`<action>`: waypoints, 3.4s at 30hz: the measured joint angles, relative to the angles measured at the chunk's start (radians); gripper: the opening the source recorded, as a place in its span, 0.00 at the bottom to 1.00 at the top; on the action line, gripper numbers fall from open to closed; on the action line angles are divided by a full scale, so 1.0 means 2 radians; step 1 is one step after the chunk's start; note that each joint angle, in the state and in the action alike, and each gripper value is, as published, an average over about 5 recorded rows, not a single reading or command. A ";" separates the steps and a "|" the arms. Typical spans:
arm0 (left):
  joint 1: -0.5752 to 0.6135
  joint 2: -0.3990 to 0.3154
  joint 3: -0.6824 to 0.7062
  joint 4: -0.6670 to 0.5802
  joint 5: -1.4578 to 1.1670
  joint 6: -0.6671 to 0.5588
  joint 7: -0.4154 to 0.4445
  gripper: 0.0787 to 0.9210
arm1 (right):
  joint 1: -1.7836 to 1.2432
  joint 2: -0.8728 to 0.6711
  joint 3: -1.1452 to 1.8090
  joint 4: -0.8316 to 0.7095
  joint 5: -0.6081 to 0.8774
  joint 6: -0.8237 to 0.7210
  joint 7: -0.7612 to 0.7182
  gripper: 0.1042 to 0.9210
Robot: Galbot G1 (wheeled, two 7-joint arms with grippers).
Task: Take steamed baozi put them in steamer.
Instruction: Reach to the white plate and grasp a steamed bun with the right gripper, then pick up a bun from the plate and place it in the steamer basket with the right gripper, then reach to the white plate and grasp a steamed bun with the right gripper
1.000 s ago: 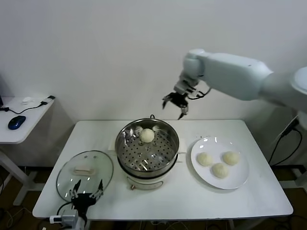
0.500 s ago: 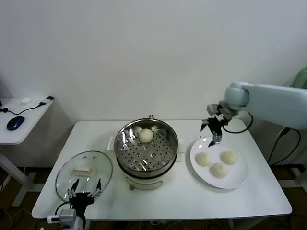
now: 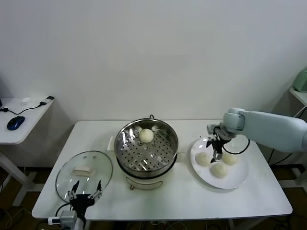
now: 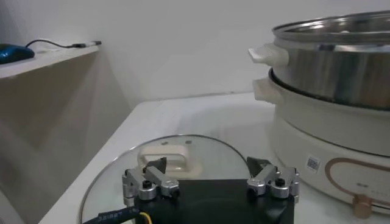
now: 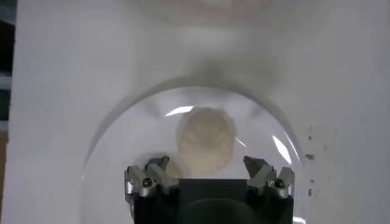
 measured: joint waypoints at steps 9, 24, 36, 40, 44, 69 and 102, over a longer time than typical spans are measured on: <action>-0.001 0.001 0.002 0.004 0.005 -0.004 -0.001 0.88 | -0.039 0.011 0.031 -0.018 -0.012 -0.014 0.012 0.84; 0.002 -0.001 0.003 -0.004 0.007 -0.005 -0.001 0.88 | -0.009 0.001 0.036 0.001 -0.007 -0.015 0.003 0.64; -0.001 0.000 0.009 -0.012 0.007 0.000 0.000 0.88 | 0.194 0.032 -0.036 0.077 0.123 -0.031 -0.008 0.65; -0.004 0.000 0.011 -0.015 0.006 0.002 0.000 0.88 | 0.243 0.064 -0.037 0.116 0.187 -0.055 0.010 0.65; -0.006 0.000 0.011 -0.018 0.003 0.003 0.001 0.88 | 0.267 0.105 -0.032 0.147 0.246 -0.083 0.039 0.65; -0.004 -0.007 0.026 -0.016 0.006 -0.002 -0.002 0.88 | 0.123 0.276 -0.006 0.067 0.252 -0.163 0.141 0.65; -0.007 -0.006 0.027 -0.011 0.009 0.001 -0.001 0.88 | 0.249 0.124 -0.091 0.089 0.177 0.005 -0.053 0.88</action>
